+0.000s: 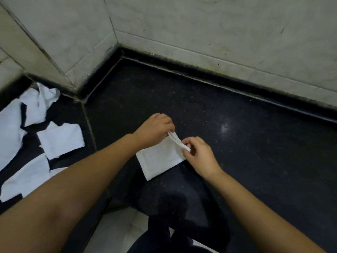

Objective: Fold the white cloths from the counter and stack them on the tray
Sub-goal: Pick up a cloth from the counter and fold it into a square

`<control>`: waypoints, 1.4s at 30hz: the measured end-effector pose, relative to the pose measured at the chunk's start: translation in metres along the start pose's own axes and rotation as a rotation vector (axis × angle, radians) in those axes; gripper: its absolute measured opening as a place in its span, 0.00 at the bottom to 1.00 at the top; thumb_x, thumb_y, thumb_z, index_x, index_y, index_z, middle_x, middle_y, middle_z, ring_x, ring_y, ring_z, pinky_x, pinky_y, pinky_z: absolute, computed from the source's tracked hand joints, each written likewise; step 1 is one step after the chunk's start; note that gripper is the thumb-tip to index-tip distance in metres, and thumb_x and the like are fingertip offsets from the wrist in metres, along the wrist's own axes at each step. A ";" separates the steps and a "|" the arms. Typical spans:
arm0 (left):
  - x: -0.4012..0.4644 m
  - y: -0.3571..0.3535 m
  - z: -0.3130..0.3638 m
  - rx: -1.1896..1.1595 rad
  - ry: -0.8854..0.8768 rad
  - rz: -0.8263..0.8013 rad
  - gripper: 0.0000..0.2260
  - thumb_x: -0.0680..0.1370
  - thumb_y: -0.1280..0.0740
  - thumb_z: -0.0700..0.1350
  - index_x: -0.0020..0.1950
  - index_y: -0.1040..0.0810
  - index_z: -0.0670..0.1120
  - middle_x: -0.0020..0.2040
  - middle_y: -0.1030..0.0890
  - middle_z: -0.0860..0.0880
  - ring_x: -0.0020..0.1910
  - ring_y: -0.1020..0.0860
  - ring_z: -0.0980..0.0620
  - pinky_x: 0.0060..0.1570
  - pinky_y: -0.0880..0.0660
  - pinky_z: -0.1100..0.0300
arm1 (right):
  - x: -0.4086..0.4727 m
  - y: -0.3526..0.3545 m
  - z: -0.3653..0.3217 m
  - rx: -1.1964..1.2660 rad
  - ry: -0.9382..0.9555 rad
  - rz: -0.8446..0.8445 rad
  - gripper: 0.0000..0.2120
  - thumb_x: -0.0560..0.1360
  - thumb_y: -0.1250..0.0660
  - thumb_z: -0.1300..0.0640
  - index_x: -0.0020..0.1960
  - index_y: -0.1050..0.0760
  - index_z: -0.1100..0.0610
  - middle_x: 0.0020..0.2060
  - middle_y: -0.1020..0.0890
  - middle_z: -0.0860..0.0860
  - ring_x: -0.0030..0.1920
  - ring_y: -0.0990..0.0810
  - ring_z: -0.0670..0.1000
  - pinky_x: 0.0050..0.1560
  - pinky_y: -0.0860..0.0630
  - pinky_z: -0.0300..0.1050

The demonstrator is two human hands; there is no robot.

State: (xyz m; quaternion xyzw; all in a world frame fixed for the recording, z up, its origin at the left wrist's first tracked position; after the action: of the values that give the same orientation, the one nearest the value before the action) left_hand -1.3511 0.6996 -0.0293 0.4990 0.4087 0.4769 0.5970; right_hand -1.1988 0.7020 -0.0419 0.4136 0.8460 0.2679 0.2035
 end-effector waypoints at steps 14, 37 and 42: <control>-0.115 -0.050 -0.038 0.008 0.282 -0.088 0.15 0.79 0.39 0.42 0.65 0.24 0.49 0.63 0.28 0.47 0.66 0.32 0.47 0.68 0.40 0.54 | -0.027 -0.120 -0.026 -0.355 0.338 -0.255 0.14 0.78 0.37 0.57 0.63 0.25 0.56 0.54 0.23 0.54 0.49 0.23 0.59 0.55 0.28 0.49; -0.121 -0.074 -0.009 -0.372 1.279 -0.138 0.18 0.80 0.41 0.48 0.68 0.32 0.43 0.68 0.33 0.44 0.66 0.34 0.45 0.64 0.37 0.50 | 0.045 -0.073 0.001 -0.420 -0.317 -0.247 0.09 0.77 0.39 0.56 0.54 0.29 0.59 0.50 0.22 0.55 0.51 0.22 0.56 0.51 0.24 0.51; -0.122 -0.066 -0.010 -0.581 1.278 0.011 0.13 0.78 0.39 0.46 0.60 0.28 0.44 0.59 0.27 0.45 0.59 0.28 0.46 0.58 0.31 0.52 | 0.046 -0.065 0.000 -0.214 -0.301 -0.256 0.03 0.76 0.38 0.58 0.43 0.31 0.56 0.41 0.25 0.51 0.39 0.27 0.48 0.35 0.31 0.41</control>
State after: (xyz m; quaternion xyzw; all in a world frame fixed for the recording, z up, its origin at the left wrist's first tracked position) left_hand -1.3762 0.5792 -0.0946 -0.0568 0.5330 0.7696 0.3469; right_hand -1.2635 0.7062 -0.0877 0.3141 0.8185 0.2632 0.4027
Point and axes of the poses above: each hand's wrist, its own x-axis towards the middle knuckle, its own y-axis out of the back of the hand, z = x × y, the point moved 6 cm from there along x, towards the middle knuckle
